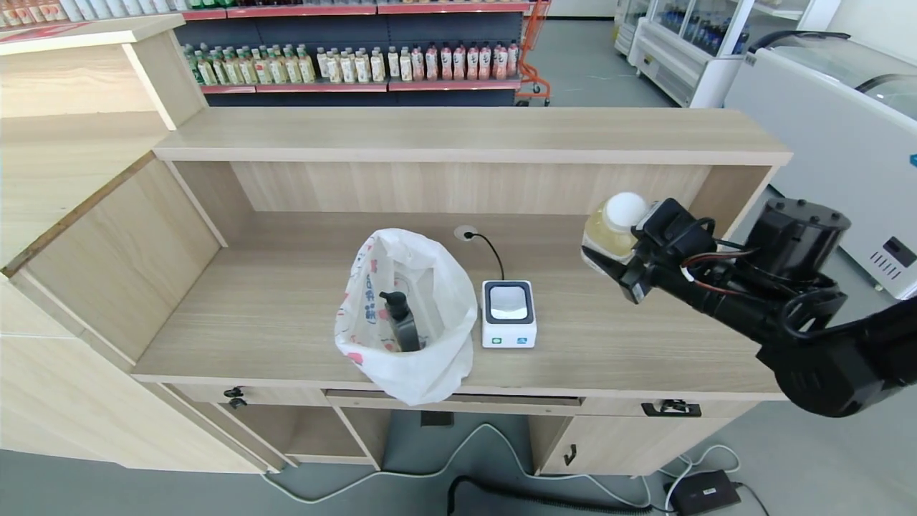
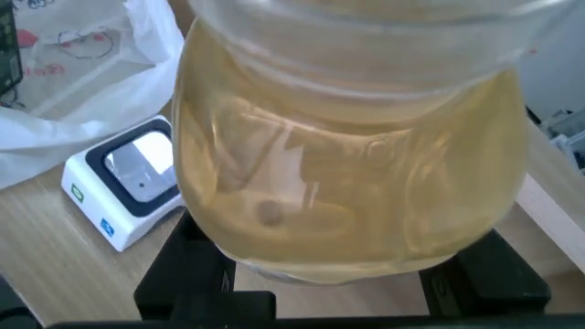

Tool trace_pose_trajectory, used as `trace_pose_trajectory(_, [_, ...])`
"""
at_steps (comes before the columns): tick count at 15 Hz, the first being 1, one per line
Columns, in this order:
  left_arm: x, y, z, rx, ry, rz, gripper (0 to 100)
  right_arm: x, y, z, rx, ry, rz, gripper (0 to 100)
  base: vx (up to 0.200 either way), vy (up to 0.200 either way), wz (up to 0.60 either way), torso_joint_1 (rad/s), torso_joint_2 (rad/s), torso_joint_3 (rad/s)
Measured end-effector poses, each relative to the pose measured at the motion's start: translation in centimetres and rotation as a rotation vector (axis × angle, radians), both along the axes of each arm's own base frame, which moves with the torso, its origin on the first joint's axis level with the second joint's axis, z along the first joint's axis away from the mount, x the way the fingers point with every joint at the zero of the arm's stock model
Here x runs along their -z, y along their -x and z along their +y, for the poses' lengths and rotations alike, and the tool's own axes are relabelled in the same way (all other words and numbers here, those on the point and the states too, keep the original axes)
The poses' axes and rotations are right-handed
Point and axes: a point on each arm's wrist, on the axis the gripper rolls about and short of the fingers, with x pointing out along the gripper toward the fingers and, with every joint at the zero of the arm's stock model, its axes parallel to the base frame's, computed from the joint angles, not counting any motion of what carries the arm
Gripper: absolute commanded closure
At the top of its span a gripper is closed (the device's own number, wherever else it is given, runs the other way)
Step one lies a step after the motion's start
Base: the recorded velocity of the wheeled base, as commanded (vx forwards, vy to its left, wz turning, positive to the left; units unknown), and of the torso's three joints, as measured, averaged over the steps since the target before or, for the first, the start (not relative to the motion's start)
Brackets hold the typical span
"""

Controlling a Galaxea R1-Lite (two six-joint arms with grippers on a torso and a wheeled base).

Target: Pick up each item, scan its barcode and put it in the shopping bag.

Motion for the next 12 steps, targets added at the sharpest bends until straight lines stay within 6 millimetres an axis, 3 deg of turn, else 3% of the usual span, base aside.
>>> trace_pose_trajectory(2, [0.0, 0.0, 0.0, 0.000, 0.000, 0.000, 0, 0.7, -1.3, 0.8, -0.028, 0.005, -0.018, 100, 0.000, 0.200, 0.00, 0.002, 0.00, 0.002])
trace_pose_trajectory(12, [0.0, 0.0, 0.0, -0.001, 0.002, 0.000, 0, 5.5, -5.2, 2.3, -0.291, -0.003, -0.084, 100, 0.000, 0.000, 0.00, 0.000, 0.00, 0.000])
